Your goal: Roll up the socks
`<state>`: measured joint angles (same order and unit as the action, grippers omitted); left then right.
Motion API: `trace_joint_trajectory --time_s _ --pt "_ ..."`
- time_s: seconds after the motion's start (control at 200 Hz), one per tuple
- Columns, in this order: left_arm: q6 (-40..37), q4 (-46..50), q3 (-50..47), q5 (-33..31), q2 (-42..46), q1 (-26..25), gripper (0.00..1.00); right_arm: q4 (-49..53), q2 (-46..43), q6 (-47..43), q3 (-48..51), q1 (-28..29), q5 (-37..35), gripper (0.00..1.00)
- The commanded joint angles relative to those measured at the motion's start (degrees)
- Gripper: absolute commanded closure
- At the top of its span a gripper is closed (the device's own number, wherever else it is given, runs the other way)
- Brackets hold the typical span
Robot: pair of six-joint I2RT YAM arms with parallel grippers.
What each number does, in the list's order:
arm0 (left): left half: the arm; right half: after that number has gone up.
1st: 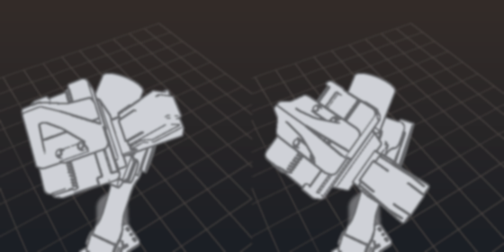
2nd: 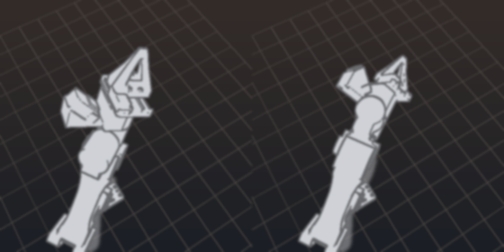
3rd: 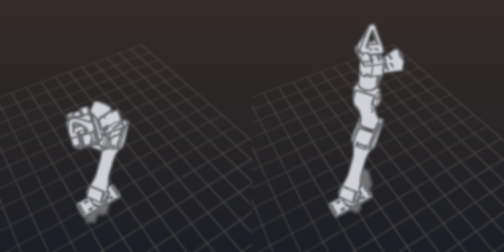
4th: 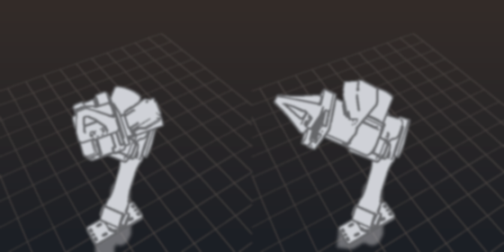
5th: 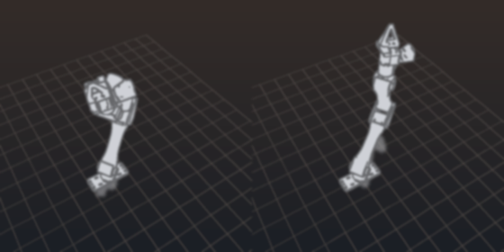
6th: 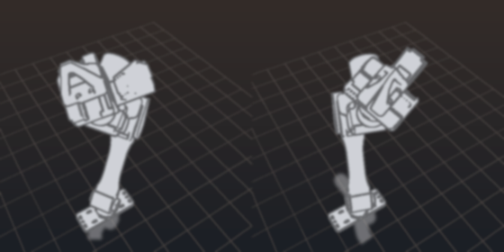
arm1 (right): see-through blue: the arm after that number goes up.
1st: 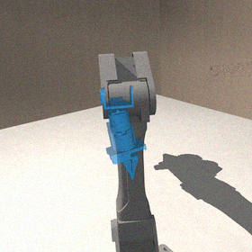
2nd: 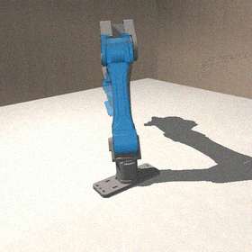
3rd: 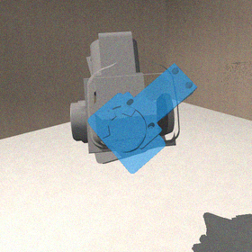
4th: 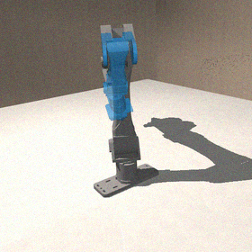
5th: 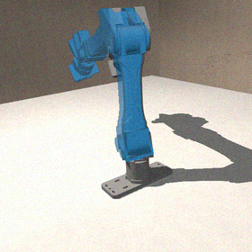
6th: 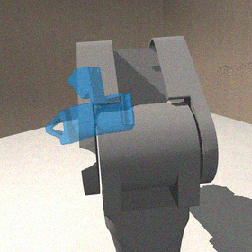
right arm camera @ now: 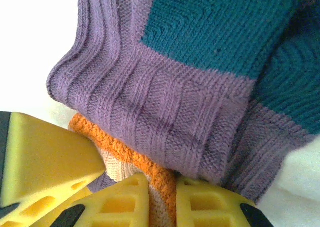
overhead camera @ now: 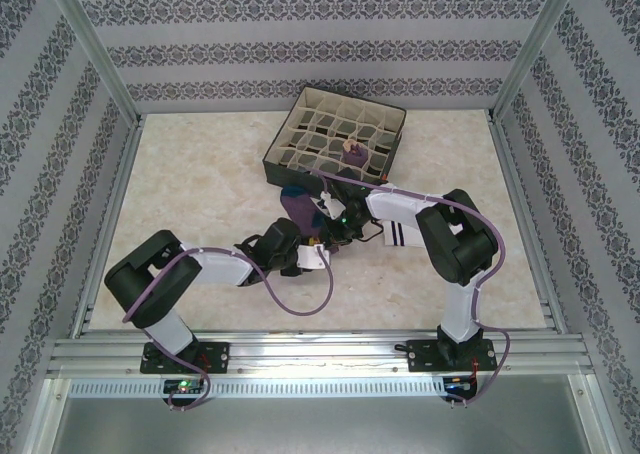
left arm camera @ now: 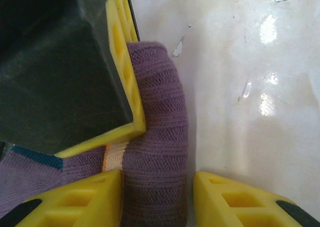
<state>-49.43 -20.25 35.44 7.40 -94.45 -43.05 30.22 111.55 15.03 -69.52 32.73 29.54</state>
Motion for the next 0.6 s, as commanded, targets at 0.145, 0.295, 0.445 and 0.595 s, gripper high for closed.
trace_joint_trajectory --time_s 0.145,0.295,0.445,0.595 --pt "-2.9 3.0 2.2 -2.8 -1.3 -1.9 0.97 4.7 3.9 -0.2 4.0 -0.8 -1.8 0.79" --pt "1.7 13.0 4.1 -0.3 2.8 -2.6 1.0 1.2 -2.5 0.7 8.0 -2.8 1.1 0.58" --pt "10.8 27.3 8.9 7.4 7.1 -2.6 1.0 -5.2 -11.8 4.2 13.5 -6.4 4.5 0.55" --pt "19.5 31.0 9.9 14.2 8.5 -2.5 1.0 -8.1 -17.4 4.9 14.9 -7.0 4.8 0.56"
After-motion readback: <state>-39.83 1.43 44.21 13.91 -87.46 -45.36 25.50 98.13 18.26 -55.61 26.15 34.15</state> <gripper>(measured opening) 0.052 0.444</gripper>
